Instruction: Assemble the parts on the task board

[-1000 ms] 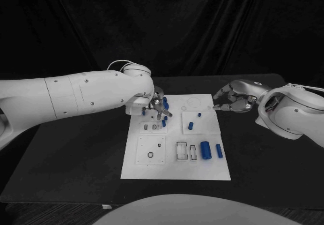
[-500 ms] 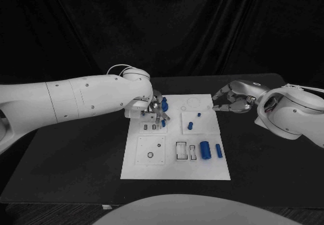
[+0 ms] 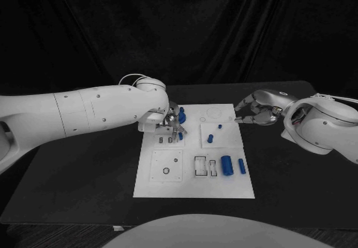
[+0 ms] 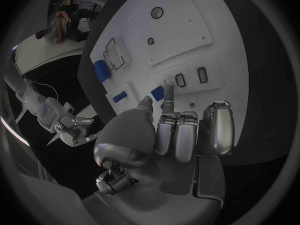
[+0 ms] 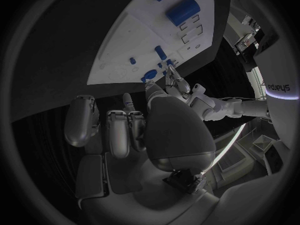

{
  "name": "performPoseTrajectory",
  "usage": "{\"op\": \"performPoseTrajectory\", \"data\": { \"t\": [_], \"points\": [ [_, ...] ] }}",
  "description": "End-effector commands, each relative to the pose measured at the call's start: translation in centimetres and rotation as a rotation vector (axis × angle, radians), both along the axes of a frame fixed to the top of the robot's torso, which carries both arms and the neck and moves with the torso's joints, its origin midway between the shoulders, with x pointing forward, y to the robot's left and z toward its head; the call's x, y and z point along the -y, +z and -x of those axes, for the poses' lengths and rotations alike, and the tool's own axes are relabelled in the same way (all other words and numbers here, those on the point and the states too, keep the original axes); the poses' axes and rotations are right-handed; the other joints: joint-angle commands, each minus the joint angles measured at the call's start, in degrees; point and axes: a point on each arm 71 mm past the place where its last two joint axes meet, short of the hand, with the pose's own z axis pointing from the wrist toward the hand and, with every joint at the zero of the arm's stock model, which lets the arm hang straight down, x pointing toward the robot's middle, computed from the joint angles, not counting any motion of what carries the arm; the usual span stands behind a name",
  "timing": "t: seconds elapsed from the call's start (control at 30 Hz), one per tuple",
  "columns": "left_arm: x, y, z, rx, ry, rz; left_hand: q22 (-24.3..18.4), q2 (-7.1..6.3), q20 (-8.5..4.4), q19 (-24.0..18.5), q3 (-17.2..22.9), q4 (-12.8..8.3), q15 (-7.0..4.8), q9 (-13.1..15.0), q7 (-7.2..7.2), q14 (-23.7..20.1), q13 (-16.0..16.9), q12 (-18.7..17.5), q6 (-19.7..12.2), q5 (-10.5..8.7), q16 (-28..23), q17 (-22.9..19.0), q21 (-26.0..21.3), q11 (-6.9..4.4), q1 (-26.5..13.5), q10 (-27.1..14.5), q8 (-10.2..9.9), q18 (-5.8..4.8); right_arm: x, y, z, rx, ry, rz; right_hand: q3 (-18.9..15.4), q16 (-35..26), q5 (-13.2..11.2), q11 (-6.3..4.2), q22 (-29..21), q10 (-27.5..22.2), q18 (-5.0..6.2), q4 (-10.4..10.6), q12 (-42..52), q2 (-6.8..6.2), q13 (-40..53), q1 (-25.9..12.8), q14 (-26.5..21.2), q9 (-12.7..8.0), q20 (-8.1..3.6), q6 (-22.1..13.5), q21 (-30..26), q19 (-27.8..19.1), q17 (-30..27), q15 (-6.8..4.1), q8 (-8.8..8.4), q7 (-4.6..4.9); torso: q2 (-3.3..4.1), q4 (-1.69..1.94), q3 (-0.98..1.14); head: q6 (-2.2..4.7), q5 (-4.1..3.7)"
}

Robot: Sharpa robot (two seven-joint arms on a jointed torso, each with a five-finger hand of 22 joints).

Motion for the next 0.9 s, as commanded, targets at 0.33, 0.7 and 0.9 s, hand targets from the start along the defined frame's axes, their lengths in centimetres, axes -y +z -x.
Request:
{"op": "performPoseTrajectory", "data": {
  "t": [0.33,0.7,0.9],
  "points": [
    [0.78,-0.31,0.07,-0.007,-0.030,0.035,0.8,-0.20,-0.21,-0.6,1.6,-1.0,-0.19,0.4,-0.15,6.0,15.0,0.1,0.9,1.20,0.2,15.1,-0.6,-0.44,0.8,6.0,-1.1,0.39,0.00,-0.16,0.02,-0.005,0.000,0.005,-0.3,-0.3,0.3,0.40,9.7,2.6,0.96,-0.1,-0.6,0.56,10.2,-0.1,5.0,-0.1,-0.10,0.4,-0.6,-0.4,11.9,0.34,-0.12,0.09,-0.05,-0.03,0.02,0.02,-0.14],
    [0.77,-0.55,-0.03,-0.011,-0.027,0.033,0.6,-0.32,-0.28,-0.8,2.7,-1.7,-0.27,0.7,-0.22,6.0,15.0,0.1,1.1,1.98,0.2,15.1,-0.8,-0.52,0.8,6.0,-1.7,0.45,0.10,-0.35,-0.03,-0.011,-0.002,0.009,-0.3,-0.4,0.4,0.41,9.6,2.6,1.01,-0.1,-0.6,0.57,10.1,0.0,5.0,-0.1,-0.10,0.4,-0.8,-0.5,11.8,0.35,-0.12,0.10,-0.03,-0.02,0.07,0.02,-0.25],
    [0.68,-0.64,-0.05,-0.015,-0.026,0.028,0.5,-0.47,-0.33,-0.9,3.4,-2.2,-0.31,0.9,-0.26,6.0,15.0,0.1,1.2,2.40,0.2,15.1,-0.9,-0.55,0.9,6.0,-2.2,0.48,0.16,-0.49,0.00,-0.017,-0.005,0.013,-0.3,-0.6,0.5,0.43,9.5,2.5,1.04,-0.2,-0.7,0.62,10.0,0.1,5.0,-0.2,-0.09,0.4,-1.0,-0.5,11.7,0.36,-0.15,0.12,-0.03,0.00,0.06,0.02,-0.22]
  ]
}}
